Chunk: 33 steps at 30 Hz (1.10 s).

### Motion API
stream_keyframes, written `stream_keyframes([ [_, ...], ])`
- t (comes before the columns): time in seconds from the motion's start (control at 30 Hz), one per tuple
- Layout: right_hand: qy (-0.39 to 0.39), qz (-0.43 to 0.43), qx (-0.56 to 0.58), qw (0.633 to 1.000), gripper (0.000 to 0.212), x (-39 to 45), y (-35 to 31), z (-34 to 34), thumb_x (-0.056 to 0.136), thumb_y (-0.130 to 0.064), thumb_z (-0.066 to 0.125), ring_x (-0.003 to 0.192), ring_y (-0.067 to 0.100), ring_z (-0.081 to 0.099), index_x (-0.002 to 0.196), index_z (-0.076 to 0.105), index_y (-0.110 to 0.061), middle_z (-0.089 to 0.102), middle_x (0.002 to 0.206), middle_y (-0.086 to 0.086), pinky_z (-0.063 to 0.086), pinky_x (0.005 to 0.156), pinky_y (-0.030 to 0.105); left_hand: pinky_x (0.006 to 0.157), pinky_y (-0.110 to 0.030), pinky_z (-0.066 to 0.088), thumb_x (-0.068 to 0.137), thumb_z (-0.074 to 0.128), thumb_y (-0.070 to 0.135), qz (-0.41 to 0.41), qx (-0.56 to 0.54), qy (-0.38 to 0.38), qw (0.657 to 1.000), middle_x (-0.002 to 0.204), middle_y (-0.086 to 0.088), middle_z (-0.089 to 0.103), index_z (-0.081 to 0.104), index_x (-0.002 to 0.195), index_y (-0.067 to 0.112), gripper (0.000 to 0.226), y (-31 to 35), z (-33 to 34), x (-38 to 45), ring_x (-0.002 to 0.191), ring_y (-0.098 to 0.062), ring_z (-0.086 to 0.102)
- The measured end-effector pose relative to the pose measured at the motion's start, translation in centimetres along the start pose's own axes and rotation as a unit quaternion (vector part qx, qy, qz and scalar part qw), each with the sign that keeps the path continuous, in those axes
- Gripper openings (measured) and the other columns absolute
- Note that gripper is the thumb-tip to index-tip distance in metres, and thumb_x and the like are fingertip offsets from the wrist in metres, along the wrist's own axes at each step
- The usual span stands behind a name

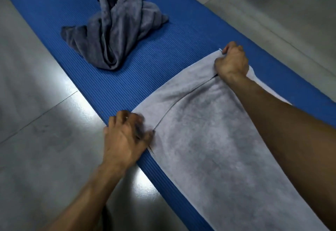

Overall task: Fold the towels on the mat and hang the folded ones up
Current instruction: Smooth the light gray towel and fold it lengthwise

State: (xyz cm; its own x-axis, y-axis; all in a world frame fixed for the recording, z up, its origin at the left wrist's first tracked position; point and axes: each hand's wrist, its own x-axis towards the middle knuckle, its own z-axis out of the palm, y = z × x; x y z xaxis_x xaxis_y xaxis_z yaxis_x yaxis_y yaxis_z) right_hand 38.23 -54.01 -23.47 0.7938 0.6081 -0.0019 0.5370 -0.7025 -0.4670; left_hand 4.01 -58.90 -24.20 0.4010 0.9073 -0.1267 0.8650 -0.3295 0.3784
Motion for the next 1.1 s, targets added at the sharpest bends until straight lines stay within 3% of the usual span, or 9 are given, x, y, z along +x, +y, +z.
stream_keyframes([
  [0.13, -0.035, 0.007, -0.044, 0.998, 0.021, 0.7, 0.0, 1.3, 0.092, -0.016, 0.054, 0.11, 0.033, 0.056, 0.113, 0.058, -0.014, 0.047, 0.13, 0.012, 0.044, 0.083, 0.035, 0.082, -0.044, 0.044, 0.073, 0.07, 0.041, 0.03, 0.073, -0.024, 0.997, 0.122, -0.004, 0.047, 0.057, 0.11, 0.023, 0.043, 1.6, 1.3, -0.4, 0.106, -0.029, 0.044],
  [0.33, -0.18, 0.02, -0.089, 0.979, 0.046, 4.1, 0.0, 2.5, 0.087, -0.018, 0.058, 0.124, 0.033, 0.052, 0.132, 0.054, -0.007, 0.043, 0.145, 0.015, 0.046, 0.103, 0.038, 0.081, -0.047, 0.048, 0.065, 0.077, 0.028, 0.055, 0.1, -0.04, 0.993, 0.127, -0.007, 0.044, 0.051, 0.117, 0.017, 0.059, 1.4, 2.1, -0.9, 0.111, -0.03, 0.042],
  [0.47, -0.167, 0.065, -0.073, 0.981, 0.051, 4.6, -0.3, 1.9, 0.086, -0.017, 0.06, 0.118, 0.03, 0.057, 0.134, 0.049, -0.004, 0.045, 0.141, 0.018, 0.049, 0.093, 0.035, 0.102, -0.054, 0.043, 0.076, 0.071, 0.023, 0.082, 0.098, -0.074, 0.989, 0.152, -0.013, 0.029, 0.038, 0.138, 0.011, 0.071, 0.6, 2.4, -0.9, 0.139, -0.036, 0.029],
  [0.57, -0.197, 0.058, 0.077, 0.976, 0.038, 4.7, -0.6, 1.5, 0.083, -0.009, 0.063, 0.086, 0.025, 0.065, 0.12, 0.06, -0.004, 0.064, 0.101, 0.012, 0.051, 0.068, 0.033, 0.102, -0.051, 0.044, 0.077, 0.07, 0.022, 0.064, 0.095, -0.068, 0.991, 0.143, -0.013, 0.042, 0.046, 0.126, 0.008, 0.057, 0.3, 2.2, -1.0, 0.132, -0.035, 0.037],
  [0.7, -0.172, -0.037, 0.234, 0.956, 0.048, 4.7, -0.5, 0.5, 0.084, 0.002, 0.054, 0.11, 0.016, 0.056, 0.13, 0.057, -0.012, 0.055, 0.132, 0.006, 0.048, 0.095, 0.027, 0.104, -0.054, 0.04, 0.076, 0.073, 0.02, 0.071, 0.116, -0.031, 0.99, 0.13, -0.013, 0.053, 0.054, 0.118, 0.01, 0.047, -0.2, 1.9, -1.2, 0.12, -0.035, 0.05],
  [0.77, -0.11, -0.078, 0.171, 0.976, 0.048, 4.3, -0.5, 0.0, 0.084, 0.004, 0.05, 0.111, 0.013, 0.05, 0.128, 0.058, -0.013, 0.048, 0.136, 0.005, 0.042, 0.101, 0.022, 0.109, -0.054, 0.035, 0.081, 0.071, 0.022, 0.094, 0.127, -0.029, 0.987, 0.137, -0.015, 0.051, 0.052, 0.128, 0.011, 0.052, -0.6, 2.3, -1.1, 0.128, -0.036, 0.047],
  [0.87, 0.019, -0.09, 0.085, 0.992, 0.035, 1.5, -0.5, 0.0, 0.084, 0.0, 0.048, 0.096, 0.017, 0.052, 0.114, 0.06, -0.014, 0.053, 0.124, 0.01, 0.044, 0.09, 0.028, 0.11, -0.051, 0.033, 0.087, 0.064, 0.028, 0.108, 0.134, -0.054, 0.984, 0.148, -0.015, 0.041, 0.044, 0.14, 0.013, 0.058, -0.9, 2.9, -0.8, 0.136, -0.035, 0.039],
  [1.0, -0.144, -0.19, 0.054, 0.97, 0.027, -2.7, 0.4, 2.5, 0.094, -0.026, 0.053, 0.118, 0.024, 0.051, 0.121, 0.06, -0.024, 0.051, 0.133, 0.002, 0.043, 0.101, 0.04, 0.103, -0.05, 0.042, 0.082, 0.071, 0.021, 0.119, 0.14, -0.044, 0.982, 0.144, -0.015, 0.047, 0.046, 0.137, 0.012, 0.061, -1.3, 2.7, -0.7, 0.131, -0.036, 0.047],
  [1.1, -0.17, -0.221, -0.025, 0.96, 0.032, -2.7, 1.8, 2.9, 0.097, -0.026, 0.05, 0.133, 0.023, 0.039, 0.127, 0.059, -0.023, 0.045, 0.144, -0.002, 0.033, 0.109, 0.037, 0.1, -0.048, 0.039, 0.071, 0.081, 0.018, 0.124, 0.175, -0.057, 0.975, 0.14, -0.014, 0.051, 0.048, 0.135, 0.015, 0.072, -2.0, 2.4, -0.2, 0.127, -0.035, 0.051],
])
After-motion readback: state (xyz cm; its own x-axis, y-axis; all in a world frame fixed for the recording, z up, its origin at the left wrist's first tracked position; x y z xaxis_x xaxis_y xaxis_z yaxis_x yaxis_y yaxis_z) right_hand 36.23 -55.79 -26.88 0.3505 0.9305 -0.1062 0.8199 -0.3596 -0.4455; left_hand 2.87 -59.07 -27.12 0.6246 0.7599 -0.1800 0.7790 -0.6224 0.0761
